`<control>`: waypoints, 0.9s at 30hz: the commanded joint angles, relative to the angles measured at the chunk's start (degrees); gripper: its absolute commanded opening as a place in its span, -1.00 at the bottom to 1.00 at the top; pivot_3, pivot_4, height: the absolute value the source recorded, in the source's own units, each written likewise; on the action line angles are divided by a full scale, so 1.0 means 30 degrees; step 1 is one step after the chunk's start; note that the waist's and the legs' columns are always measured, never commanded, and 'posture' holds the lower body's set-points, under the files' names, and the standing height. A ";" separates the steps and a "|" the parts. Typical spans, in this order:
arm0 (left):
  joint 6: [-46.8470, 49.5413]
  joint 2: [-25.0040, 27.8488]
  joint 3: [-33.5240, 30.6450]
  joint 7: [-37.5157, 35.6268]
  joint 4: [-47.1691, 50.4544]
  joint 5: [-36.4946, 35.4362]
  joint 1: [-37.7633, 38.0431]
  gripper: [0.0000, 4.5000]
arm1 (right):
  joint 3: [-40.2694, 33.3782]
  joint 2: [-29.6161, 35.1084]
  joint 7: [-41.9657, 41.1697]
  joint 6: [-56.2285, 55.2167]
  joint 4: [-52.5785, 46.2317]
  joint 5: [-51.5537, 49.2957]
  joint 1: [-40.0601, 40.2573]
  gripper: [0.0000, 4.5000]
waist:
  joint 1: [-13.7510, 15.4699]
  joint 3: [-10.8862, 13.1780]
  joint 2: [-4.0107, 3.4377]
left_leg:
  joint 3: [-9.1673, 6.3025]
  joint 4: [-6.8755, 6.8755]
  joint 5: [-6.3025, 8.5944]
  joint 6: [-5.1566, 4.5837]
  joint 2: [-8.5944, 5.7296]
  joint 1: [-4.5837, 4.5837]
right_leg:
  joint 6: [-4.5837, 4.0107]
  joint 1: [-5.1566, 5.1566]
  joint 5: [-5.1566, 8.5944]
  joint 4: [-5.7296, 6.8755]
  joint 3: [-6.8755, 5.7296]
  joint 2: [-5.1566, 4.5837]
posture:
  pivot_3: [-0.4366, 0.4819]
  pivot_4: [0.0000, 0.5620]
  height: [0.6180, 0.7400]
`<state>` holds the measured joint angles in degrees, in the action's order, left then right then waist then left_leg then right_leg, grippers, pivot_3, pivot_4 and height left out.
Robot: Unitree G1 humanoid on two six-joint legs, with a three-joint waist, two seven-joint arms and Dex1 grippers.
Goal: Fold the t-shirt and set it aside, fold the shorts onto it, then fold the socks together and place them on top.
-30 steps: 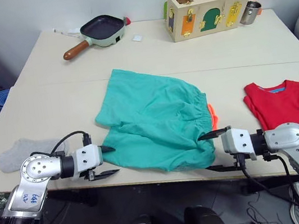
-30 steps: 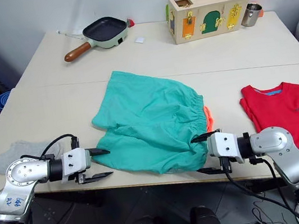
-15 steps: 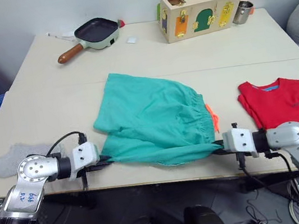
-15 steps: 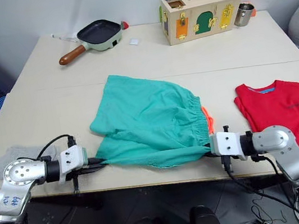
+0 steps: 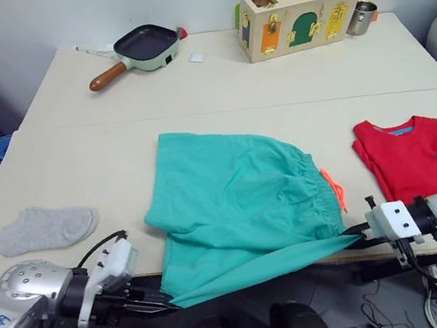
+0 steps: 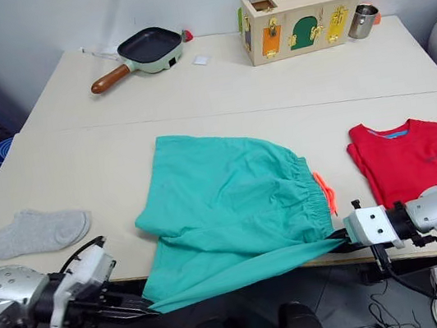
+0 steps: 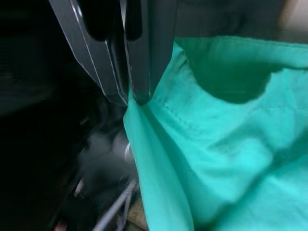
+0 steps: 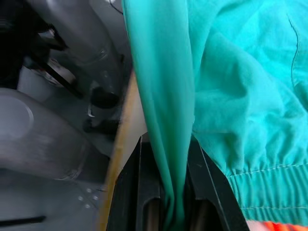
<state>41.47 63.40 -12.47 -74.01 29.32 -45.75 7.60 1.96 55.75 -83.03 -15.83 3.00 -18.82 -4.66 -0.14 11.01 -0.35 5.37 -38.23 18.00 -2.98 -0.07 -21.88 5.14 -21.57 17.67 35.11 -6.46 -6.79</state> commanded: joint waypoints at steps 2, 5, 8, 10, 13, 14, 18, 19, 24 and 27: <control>0.3331 0.1476 -0.3962 -0.0472 -0.0543 -0.3552 -0.0452 -0.99 | -0.1924 0.0848 -0.0008 0.3317 -0.1527 -0.2783 0.0107 -1.00 | 0.0003 0.0008 -0.0015 | -0.0004 0.0000 -0.0001 0.0003 0.0000 0.0005 | -0.0003 0.0001 0.0002 0.0004 0.0002 -0.0001 | -0.05 -0.47 1.00; 0.3483 0.1275 -0.4367 0.0286 -0.1962 -0.3939 -0.2036 -0.99 | -0.2490 0.0894 0.0395 0.6041 -0.2461 -0.4525 -0.0638 -1.00 | 0.0006 0.0026 -0.0059 | -0.0006 -0.0001 0.0002 0.0007 -0.0002 0.0003 | -0.0005 0.0001 0.0003 0.0002 0.0005 -0.0004 | -0.05 -0.47 1.00; 0.3041 -0.1051 -0.3337 0.2972 -0.5224 -0.4137 -0.7004 -0.99 | -0.2342 0.0171 0.1152 0.7854 -0.2268 -0.5200 -0.2622 -1.00 | 0.0083 0.0021 -0.0078 | -0.0010 0.0010 0.0040 0.0079 -0.0005 0.0020 | -0.0009 0.0006 0.0004 0.0001 0.0002 -0.0005 | -0.05 -0.47 1.00; 0.2869 -0.2954 -0.2556 0.4537 -0.7760 -0.3759 -1.0552 -0.99 | -0.2073 -0.0815 0.1964 0.8983 -0.1524 -0.5427 -0.4522 -1.00 | 0.0161 0.0031 -0.0037 | -0.0016 0.0003 0.0027 0.0103 -0.0017 0.0024 | -0.0009 0.0007 0.0004 0.0034 -0.0008 -0.0009 | -0.05 -0.47 1.00; 0.1554 -0.5023 -0.1583 0.5846 -1.1129 -0.1824 -1.3878 -0.99 | -0.1641 -0.2139 0.2840 1.0430 -0.0151 -0.5181 -0.7009 -1.00 | 0.0080 0.0040 0.0012 | -0.0001 -0.0009 -0.0045 0.0040 -0.0032 0.0030 | 0.0005 0.0000 -0.0005 0.0158 -0.0008 0.0004 | -0.05 -0.47 1.00; 0.1110 -0.5564 -0.1322 0.6169 -1.2280 -0.1224 -1.4781 -0.99 | -0.1522 -0.2606 0.3129 1.0527 0.0340 -0.4914 -0.7706 -1.00 | 0.0076 0.0044 0.0020 | 0.0015 -0.0011 -0.0047 0.0036 -0.0041 0.0040 | 0.0006 0.0003 -0.0005 0.0178 -0.0009 0.0012 | -0.05 -0.47 1.00; -0.2668 -0.7446 -0.0348 0.7477 -1.6861 0.2071 -1.7627 -0.99 | -0.0547 -0.4443 0.4650 1.0115 0.2716 -0.2821 -0.9804 -1.00 | 0.0019 0.0039 0.0049 | 0.0047 -0.0001 -0.0065 0.0030 -0.0042 -0.0071 | 0.0009 -0.0115 -0.0006 0.0175 -0.0017 0.0057 | -0.05 -0.47 1.00; -0.3662 -0.7813 -0.0215 0.7765 -1.7839 0.2785 -1.8157 -0.99 | -0.0415 -0.4912 0.5119 1.0171 0.3310 -0.2470 -1.0185 -1.00 | 0.0023 0.0038 0.0067 | 0.0058 -0.0012 -0.0066 0.0028 -0.0041 -0.0113 | 0.0010 -0.0154 -0.0007 0.0182 -0.0017 0.0067 | -0.05 -0.47 1.00; -0.5999 -0.8894 0.0132 0.8854 -2.1168 0.5026 -1.9562 -0.99 | 0.0066 -0.6882 0.7162 0.9044 0.6007 -0.0341 -1.1464 -1.00 | 0.0008 0.0050 0.0105 | 0.0132 -0.0048 -0.0093 -0.0007 -0.0057 -0.0271 | 0.0023 -0.0341 -0.0013 0.0264 -0.0042 0.0075 | -0.05 -0.47 1.00; -0.7212 -0.8983 0.0601 0.9363 -2.2613 0.6530 -1.9617 -0.99 | 0.0082 -0.8006 0.8155 0.8001 0.7491 0.0490 -1.2187 -1.00 | -0.0056 0.0054 0.0112 | 0.0133 -0.0094 -0.0096 -0.0013 -0.0054 -0.0285 | 0.0039 -0.0342 -0.0021 0.0267 -0.0037 0.0072 | -0.05 -0.47 1.00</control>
<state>22.77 35.45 -10.19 -47.14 -37.25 -28.57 -50.48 3.29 32.01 -60.52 10.52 23.86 -18.76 -40.15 -0.31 11.18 -0.01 5.77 -38.57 17.71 -3.02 -0.21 -22.73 5.26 -22.59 17.61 35.94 -6.56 -6.58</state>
